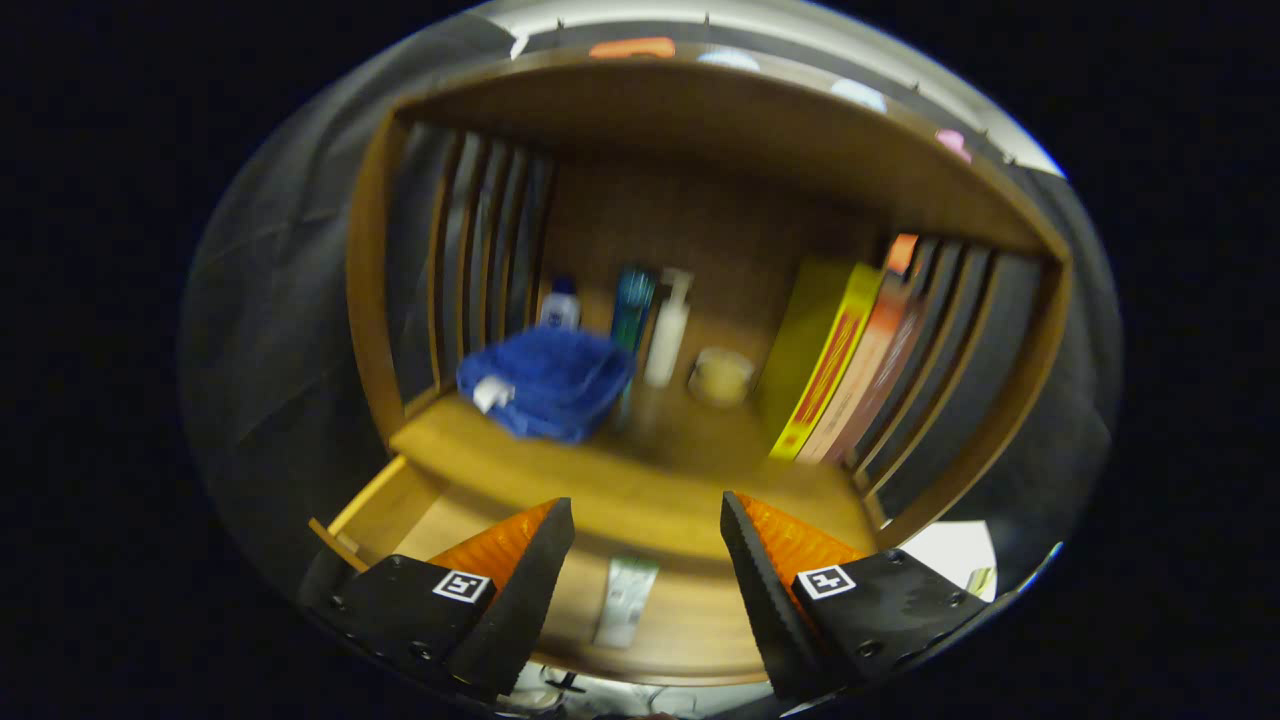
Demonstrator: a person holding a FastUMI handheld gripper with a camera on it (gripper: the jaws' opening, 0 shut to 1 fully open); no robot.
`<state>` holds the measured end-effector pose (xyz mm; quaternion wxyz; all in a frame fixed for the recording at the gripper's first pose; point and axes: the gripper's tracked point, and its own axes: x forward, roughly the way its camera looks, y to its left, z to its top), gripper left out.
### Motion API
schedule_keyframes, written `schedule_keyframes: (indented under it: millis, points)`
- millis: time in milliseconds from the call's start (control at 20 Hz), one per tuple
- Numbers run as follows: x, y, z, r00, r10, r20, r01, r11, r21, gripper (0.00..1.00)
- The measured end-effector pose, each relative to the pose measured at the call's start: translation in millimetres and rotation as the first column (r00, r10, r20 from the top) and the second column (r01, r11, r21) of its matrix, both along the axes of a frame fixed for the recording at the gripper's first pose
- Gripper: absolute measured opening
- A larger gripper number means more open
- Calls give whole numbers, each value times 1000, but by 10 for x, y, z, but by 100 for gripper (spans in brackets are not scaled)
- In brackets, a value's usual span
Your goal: Pull open the drawer, take out the items inside it, and place them on the countertop above the cabinet.
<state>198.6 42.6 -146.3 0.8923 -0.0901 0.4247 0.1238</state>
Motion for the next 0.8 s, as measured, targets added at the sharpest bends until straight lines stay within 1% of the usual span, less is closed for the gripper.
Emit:
schedule_keyframes:
  millis: [50, 100, 150, 200, 250, 350, 450, 550, 700, 750, 800]
  points:
    - [-88, 36, -307, 991, -11, -136, 14, 1000, 20, 98]
    - [-145, 29, -531, 974, -26, -226, 31, 999, 16, 98]
    - [-187, -53, -732, 956, -40, -291, 38, 999, -11, 99]
    - [-198, -76, -880, 943, -64, -326, 50, 997, -52, 99]
    - [-184, -117, -971, 932, -74, -355, 45, 995, -90, 99]
    - [-163, -135, -1089, 909, -89, -408, 39, 991, -130, 99]
    - [-196, -132, -1190, 892, -103, -440, 45, 989, -139, 99]
    - [-200, -159, -1288, 877, -98, -471, 26, 987, -157, 99]
    - [-205, -140, -1415, 865, -100, -491, 6, 982, -189, 98]
    - [-189, -157, -1442, 861, -107, -496, 5, 979, -202, 99]
    - [-189, -120, -1451, 851, -111, -513, 16, 982, -186, 98]
